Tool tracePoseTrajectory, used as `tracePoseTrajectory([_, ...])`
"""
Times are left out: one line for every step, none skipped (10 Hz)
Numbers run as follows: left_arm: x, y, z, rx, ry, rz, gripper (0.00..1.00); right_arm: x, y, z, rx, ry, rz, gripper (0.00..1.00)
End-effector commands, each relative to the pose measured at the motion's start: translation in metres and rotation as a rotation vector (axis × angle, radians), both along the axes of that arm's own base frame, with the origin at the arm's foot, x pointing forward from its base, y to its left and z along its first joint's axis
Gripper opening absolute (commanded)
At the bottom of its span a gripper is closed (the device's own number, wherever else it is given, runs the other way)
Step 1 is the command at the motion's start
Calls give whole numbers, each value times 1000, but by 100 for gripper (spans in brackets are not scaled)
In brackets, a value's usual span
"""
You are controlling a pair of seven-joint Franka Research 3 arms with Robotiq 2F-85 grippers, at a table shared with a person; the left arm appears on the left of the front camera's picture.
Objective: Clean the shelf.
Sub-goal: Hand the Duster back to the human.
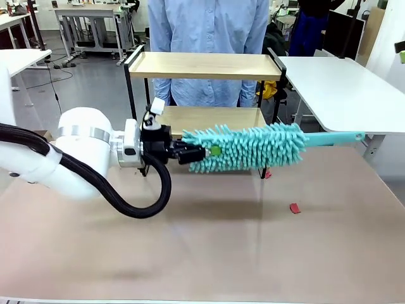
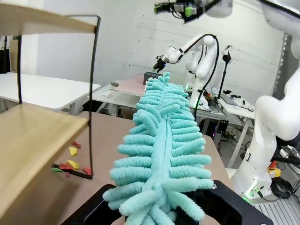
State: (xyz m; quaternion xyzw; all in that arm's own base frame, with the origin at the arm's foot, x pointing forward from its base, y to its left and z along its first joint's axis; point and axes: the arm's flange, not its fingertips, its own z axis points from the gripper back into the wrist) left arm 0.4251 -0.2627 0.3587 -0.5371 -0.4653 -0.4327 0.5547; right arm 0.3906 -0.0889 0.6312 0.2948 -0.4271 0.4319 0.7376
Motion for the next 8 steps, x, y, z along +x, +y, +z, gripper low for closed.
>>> tracePoseTrajectory([-4, 24, 55, -52, 11, 61, 18, 0, -4, 2, -13, -5, 7, 100])
tracePoseTrajectory([-3, 38, 79, -78, 11, 82, 18, 0, -4, 2, -13, -5, 7, 100])
tracePoseTrajectory([-6, 56, 100, -79, 13, 124, 18, 0, -4, 2, -13, -5, 7, 100])
tracePoseTrajectory([0, 74, 119, -85, 32, 141, 18, 0, -4, 2, -13, -5, 7, 100])
tracePoseTrajectory([6, 98, 138, -98, 21, 228, 18, 0, -4, 2, -13, -5, 7, 100])
tracePoseTrajectory([4, 120, 153, -134, 19, 269, 18, 0, -4, 2, -13, -5, 7, 100])
tracePoseTrajectory([-2, 141, 165, -161, 15, 343, 18, 0, -4, 2, -13, -5, 7, 100])
tracePoseTrajectory([-8, 165, 176, -165, 10, 444, 18, 0, -4, 2, -13, -5, 7, 100])
